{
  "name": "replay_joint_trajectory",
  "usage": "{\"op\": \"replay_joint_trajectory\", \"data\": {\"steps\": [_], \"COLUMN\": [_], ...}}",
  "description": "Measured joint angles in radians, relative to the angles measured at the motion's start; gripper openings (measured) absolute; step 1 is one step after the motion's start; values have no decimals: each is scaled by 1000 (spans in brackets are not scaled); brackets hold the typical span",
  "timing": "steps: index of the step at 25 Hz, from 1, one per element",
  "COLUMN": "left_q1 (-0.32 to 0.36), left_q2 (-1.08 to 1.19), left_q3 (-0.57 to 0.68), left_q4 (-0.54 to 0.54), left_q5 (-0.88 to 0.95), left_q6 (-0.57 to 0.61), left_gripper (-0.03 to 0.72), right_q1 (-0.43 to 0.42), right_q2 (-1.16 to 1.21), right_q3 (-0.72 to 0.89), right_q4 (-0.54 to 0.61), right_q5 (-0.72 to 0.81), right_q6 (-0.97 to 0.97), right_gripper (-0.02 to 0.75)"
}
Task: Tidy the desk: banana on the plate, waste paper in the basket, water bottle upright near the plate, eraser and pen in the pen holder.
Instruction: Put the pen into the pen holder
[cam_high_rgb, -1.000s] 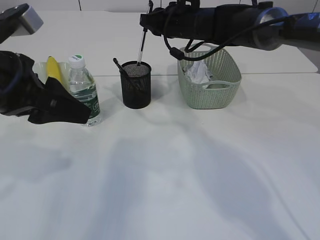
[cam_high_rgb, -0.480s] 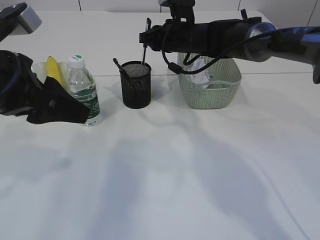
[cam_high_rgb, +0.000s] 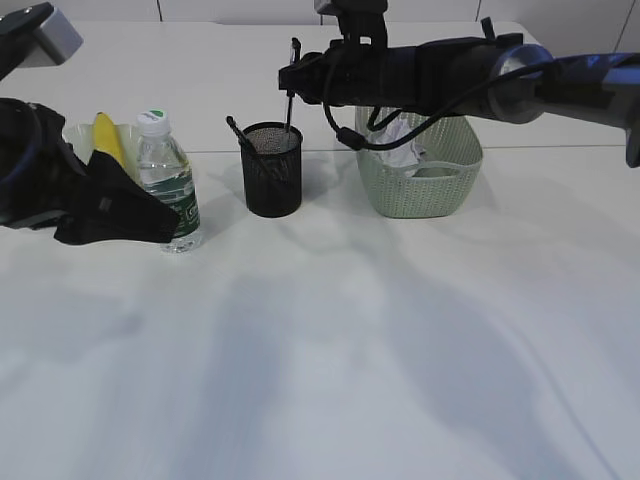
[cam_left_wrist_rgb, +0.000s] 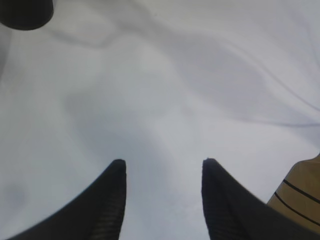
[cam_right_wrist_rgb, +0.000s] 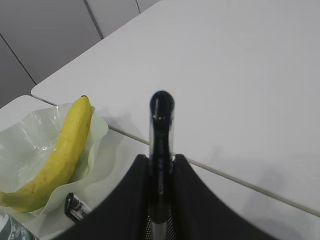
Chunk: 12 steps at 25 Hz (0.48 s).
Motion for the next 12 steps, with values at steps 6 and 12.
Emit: {"op": "replay_joint_trajectory", "data": {"steps": [6, 12], "left_q1": [0, 0], "left_q2": [0, 0], "left_q3": [0, 0], "left_q4": [0, 0], "left_q5": [-2, -2], "left_q6": [0, 0], "left_gripper": [351, 351], "right_q1": [0, 0], "right_q2": [0, 0], "right_q3": [0, 0], "right_q4": [-1, -1], "right_q5": [4, 4], "right_q6": [-2, -2], "right_gripper": [137, 167]}}
